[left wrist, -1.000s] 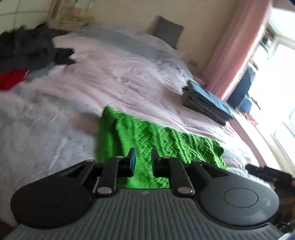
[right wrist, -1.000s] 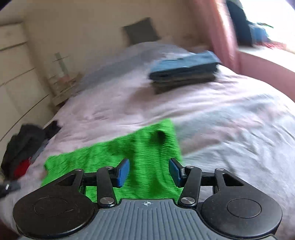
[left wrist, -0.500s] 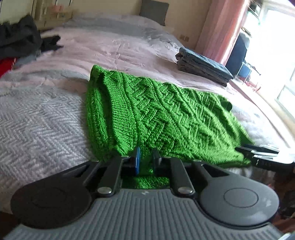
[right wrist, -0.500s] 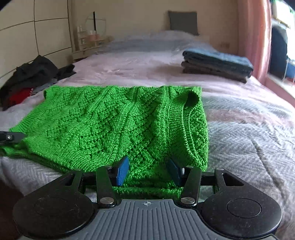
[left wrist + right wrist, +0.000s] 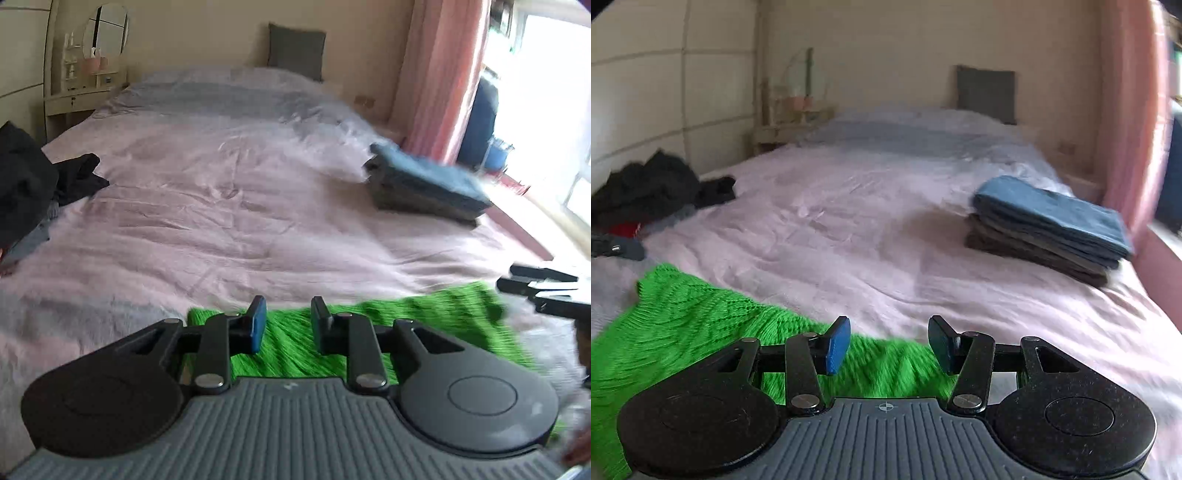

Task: Fold clothes
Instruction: 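Lay the folded side down and open both grippers, then smooth the folded green sweater flat with both open grippers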

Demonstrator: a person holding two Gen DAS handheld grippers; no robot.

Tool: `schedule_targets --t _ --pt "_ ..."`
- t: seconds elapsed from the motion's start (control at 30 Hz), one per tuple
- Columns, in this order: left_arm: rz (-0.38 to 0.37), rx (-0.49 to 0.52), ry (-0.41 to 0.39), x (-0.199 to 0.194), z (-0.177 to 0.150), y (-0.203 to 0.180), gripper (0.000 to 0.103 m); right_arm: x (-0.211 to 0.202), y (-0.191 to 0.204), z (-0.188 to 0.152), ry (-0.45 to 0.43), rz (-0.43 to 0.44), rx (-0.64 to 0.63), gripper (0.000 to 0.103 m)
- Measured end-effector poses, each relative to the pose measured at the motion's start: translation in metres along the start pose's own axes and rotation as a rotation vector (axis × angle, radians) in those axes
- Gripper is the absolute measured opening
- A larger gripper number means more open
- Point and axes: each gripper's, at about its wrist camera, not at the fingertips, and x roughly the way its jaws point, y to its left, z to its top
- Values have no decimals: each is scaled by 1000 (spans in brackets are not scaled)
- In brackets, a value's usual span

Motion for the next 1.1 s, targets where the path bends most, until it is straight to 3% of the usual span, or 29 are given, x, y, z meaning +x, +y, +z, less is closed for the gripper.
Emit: schedule_targets --t 0.17,0.23,0.33,0.4,0.5,0.67,0.73,0.87,0.93,1.0,1.1 --pt "93 77 108 56 -27 9 21 64 -5 -31 154 -13 -125 51" --pt "111 100 123 61 -43 16 20 64 -21 -54 144 -44 -141 51" --pt "99 94 101 58 -53 22 18 45 -68 -66 118 6 69 47" --pt "93 78 96 55 -51 25 18 33 -88 -69 110 -6 138 32" --pt "81 42 75 46 -41 26 17 27 -101 -69 147 -21 199 34" --pt "59 -17 39 31 -24 29 17 10 -101 -46 77 -41 243 34" --pt "57 -30 38 30 -20 29 16 11 -99 -34 39 -2 267 34" --pt "87 0 109 53 -23 27 17 40 -80 -27 105 12 191 34" --pt "102 16 144 65 -25 26 19 60 -85 -40 192 -8 199 34" --pt "101 3 160 72 -30 31 15 55 -96 -51 164 20 266 34" --pt "62 -57 124 47 -38 33 14 24 -97 -46 157 -26 299 34"
